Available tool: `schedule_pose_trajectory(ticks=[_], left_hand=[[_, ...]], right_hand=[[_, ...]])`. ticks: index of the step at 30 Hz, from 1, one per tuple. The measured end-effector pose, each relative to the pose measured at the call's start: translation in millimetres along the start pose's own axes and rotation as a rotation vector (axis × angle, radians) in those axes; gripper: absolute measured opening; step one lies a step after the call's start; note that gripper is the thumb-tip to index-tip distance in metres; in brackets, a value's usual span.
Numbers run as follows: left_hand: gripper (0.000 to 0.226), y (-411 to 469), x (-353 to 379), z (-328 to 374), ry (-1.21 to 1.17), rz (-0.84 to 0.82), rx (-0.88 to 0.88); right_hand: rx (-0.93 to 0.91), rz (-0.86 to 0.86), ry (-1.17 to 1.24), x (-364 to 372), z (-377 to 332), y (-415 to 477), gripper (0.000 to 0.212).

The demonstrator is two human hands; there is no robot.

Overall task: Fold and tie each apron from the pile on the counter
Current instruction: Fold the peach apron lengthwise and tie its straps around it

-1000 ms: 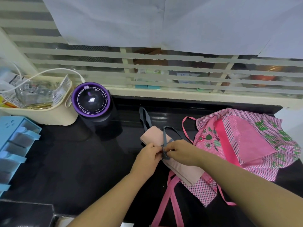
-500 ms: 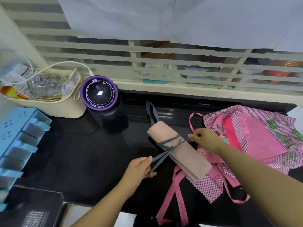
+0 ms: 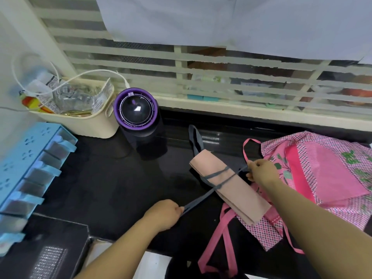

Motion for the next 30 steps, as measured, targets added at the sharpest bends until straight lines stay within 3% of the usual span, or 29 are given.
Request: schedule_pose_trajectory(ticks=[2,6,7,9,12,16,20,25,30], left_hand=[[0.041,-2.1,-2.4,0.2,-0.341,0.095,-0.065],[0.027,-2.4,-9.5,10.9,-1.514,0.186,-0.389],[0.026,-1.6,-9.2,12.7,-1.678,0.183,-0.446],[0.026,0.3,-7.2,14.1,-1.781,0.18,-0.503],[0.026,2.1,-6.0,5.7,-1.537,0.177,-0.461],[0.028,3.2,-14.5,-6.1,-0.89,0.189,-0.267],[0.032,5.6,-25.9,-4.7,-0.435,0.314,-0.124],[0.031,12.1,-27.7,-10.8,-0.224,0.228,-0.092],[0.025,13.8,-32.0,1.8,-0.242,0.069,0.007]], right_hand=[[0.067,0.028,0.109,-3.5,0.5,0.4,0.032],[0.437,-0.067,0.585,-4.6,-2.0,-2.7,0.031],[0.544,-0.098,0.689,-3.4,-3.6,-6.7,0.033],[0.687,-0.141,0.866,0.1,-6.9,-12.6,0.037],[0.773,-0.112,1.033,0.9,-8.8,-12.9,0.036],[0.713,-0.051,0.995,-1.0,-9.9,-5.9,0.033],[0.697,-0.007,0.976,-0.3,-13.9,-8.6,0.03],[0.593,0.0,0.922,-1.2,-10.5,-16.3,0.029],[0.131,-0.055,0.296,-16.1,-1.3,-14.0,0.03]])
Point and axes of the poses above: each hand's wrist, its own y-axis towards the middle knuckle, its own x-axis out of the palm, z = x × y, the point moved 2 cm from there along y, towards the middle knuckle, and after that the axes turned 13 degrees about z, right-handed, at the moved point
